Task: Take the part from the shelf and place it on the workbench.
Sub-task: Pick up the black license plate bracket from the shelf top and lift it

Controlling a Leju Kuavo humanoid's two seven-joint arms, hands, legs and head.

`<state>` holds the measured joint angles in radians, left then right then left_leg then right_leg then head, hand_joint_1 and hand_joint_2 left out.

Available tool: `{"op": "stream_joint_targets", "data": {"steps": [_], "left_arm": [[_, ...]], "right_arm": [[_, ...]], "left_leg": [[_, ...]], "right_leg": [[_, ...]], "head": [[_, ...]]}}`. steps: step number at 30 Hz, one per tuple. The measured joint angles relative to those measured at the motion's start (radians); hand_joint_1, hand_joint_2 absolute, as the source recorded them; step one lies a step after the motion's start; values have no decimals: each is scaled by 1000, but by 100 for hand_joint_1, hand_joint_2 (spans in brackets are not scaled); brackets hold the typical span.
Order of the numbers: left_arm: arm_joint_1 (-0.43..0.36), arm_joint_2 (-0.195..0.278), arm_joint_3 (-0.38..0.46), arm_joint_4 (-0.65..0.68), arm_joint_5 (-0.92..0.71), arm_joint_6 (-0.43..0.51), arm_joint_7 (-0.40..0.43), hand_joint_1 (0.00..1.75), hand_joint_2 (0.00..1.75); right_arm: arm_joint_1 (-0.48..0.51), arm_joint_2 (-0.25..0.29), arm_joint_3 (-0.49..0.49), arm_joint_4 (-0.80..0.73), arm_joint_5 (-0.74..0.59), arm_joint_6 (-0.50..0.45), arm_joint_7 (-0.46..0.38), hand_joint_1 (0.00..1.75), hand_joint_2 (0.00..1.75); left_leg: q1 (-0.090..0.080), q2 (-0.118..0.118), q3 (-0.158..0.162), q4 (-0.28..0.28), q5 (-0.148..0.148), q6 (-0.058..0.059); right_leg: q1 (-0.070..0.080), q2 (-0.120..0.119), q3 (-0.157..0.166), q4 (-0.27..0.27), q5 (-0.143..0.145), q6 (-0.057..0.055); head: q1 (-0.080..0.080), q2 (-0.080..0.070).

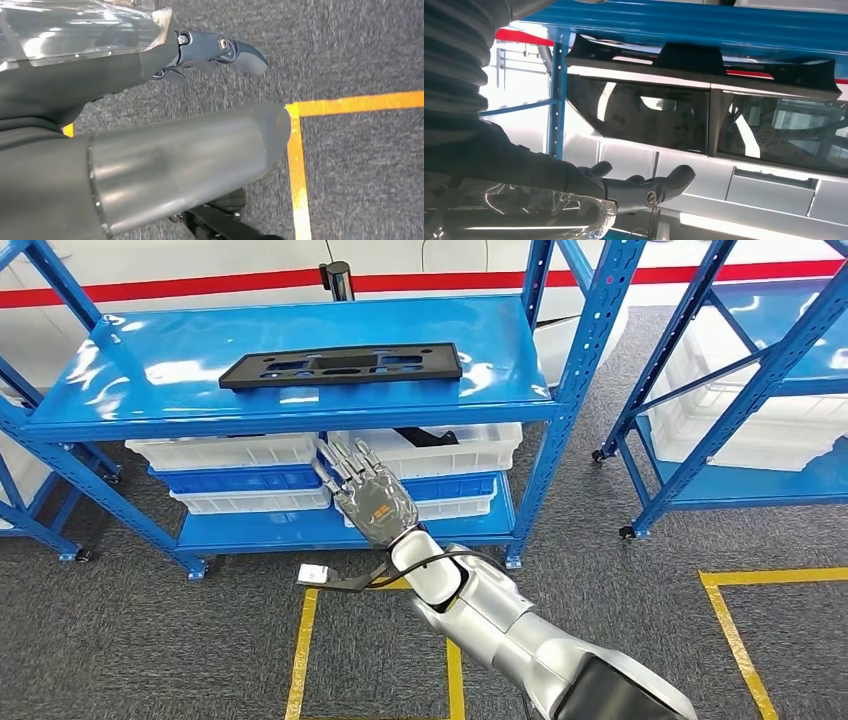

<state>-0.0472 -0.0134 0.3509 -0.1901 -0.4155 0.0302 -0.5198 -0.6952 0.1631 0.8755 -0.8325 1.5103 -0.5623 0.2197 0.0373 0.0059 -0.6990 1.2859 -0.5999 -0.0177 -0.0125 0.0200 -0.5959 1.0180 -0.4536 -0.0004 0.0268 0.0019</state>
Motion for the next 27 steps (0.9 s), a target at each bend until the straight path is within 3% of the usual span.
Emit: {"op": "stream_joint_targets", "data": {"steps": [1, 3, 5, 7, 10, 11, 13, 15, 16, 18, 19, 21, 24, 26, 27], "left_arm": [[1, -1, 2, 0, 4, -3, 2, 0, 0], [1, -2, 10, 0, 13, -8, 6, 0, 0], [0, -2, 18, 0, 18, -11, 14, 0, 0], [-2, -3, 26, 0, 19, -14, 32, 0, 0], [-1, -8, 40, 0, 25, -20, 59, 0, 0], [-1, -9, 45, 0, 29, -22, 64, 0, 0], [0, -10, 58, 0, 41, -28, 55, 0, 0], [1, -10, 73, 0, 50, -35, 21, 0, 0], [1, -10, 80, 0, 52, -38, 1, 0, 0], [2, -11, 89, 0, 53, -43, -25, 0, 0], [1, -11, 92, 0, 52, -45, -30, 0, 0], [2, -10, 97, 0, 52, -46, -35, 0, 0], [2, -10, 101, -1, 51, -45, -28, 0, 0], [1, -11, 105, -1, 49, -43, -7, 0, 0], [2, -11, 109, -1, 49, -43, 4, 0, 0]], "right_arm": [[0, 0, 0, 0, 0, 0, 0, 0, 175], [-1, 3, 0, 0, 0, 0, 1, 0, 175], [-2, 7, 0, 0, 0, 0, 4, 0, 175], [-3, 7, 1, 0, 0, 0, 15, 0, 175], [-4, 5, 3, -2, 0, 0, 34, 0, 175], [-5, 4, 3, -2, 0, 0, 37, 0, 175], [-5, -1, 4, -3, 0, 0, 41, 0, 175], [-1, -8, 5, -3, 0, 1, 42, 0, 175], [1, -11, 5, -3, 0, 1, 42, 0, 175], [2, -13, 5, -3, 0, 1, 42, 0, 175], [1, -13, 5, -3, 0, 1, 42, 0, 175], [0, -13, 5, -3, 0, 1, 42, 0, 175], [-1, -12, 5, -3, 0, 0, 41, 0, 175], [-3, -9, 5, -3, 0, 0, 39, 0, 175], [-3, -7, 4, -3, 0, 0, 38, 0, 175]], "left_leg": [[-2, -1, -2, -17, 28, 7], [-10, -8, 41, -135, 110, 27], [-19, -15, 83, -233, 147, 43], [-26, -15, 93, -258, 143, 47], [-22, -9, 112, -281, 148, 50], [-19, -7, 119, -288, 151, 52], [-19, -4, 122, -290, 150, 55], [-19, -3, 123, -290, 147, 54], [-18, -3, 125, -289, 145, 52], [-16, -3, 132, -288, 138, 44], [-18, -3, 134, -286, 133, 38], [-20, -3, 138, -283, 125, 26], [-15, 0, 140, -283, 119, 13], [-10, 1, 117, -234, 88, 4], [-8, 0, 89, -179, 61, 1]], "right_leg": [[4, 3, 5, 0, -2, -3], [10, 10, 16, -1, -8, -10], [15, 15, 20, -1, -12, -9], [15, 17, 16, -2, -13, -1], [14, 8, 2, 22, -26, 12], [14, 2, -18, 59, -42, 14], [9, -4, -88, 186, -87, 15], [4, -6, -143, 274, -105, 24], [1, -7, -143, 265, -92, 33], [-6, -16, -86, 135, -32, 54], [-7, -22, -53, 69, -8, 57], [-7, -26, -17, -1, 16, 47], [-6, -18, -14, -3, 15, 22], [-10, -15, -9, -6, 13, 8], [-10, -14, -7, -6, 11, 3]], "head": [[0, 0], [0, 0], [1, 0], [0, 0], [1, 0], [2, 0], [2, 0], [2, 0], [2, 0], [2, 0], [2, 0], [1, 0], [0, 0], [0, 0], [0, 0]]}}
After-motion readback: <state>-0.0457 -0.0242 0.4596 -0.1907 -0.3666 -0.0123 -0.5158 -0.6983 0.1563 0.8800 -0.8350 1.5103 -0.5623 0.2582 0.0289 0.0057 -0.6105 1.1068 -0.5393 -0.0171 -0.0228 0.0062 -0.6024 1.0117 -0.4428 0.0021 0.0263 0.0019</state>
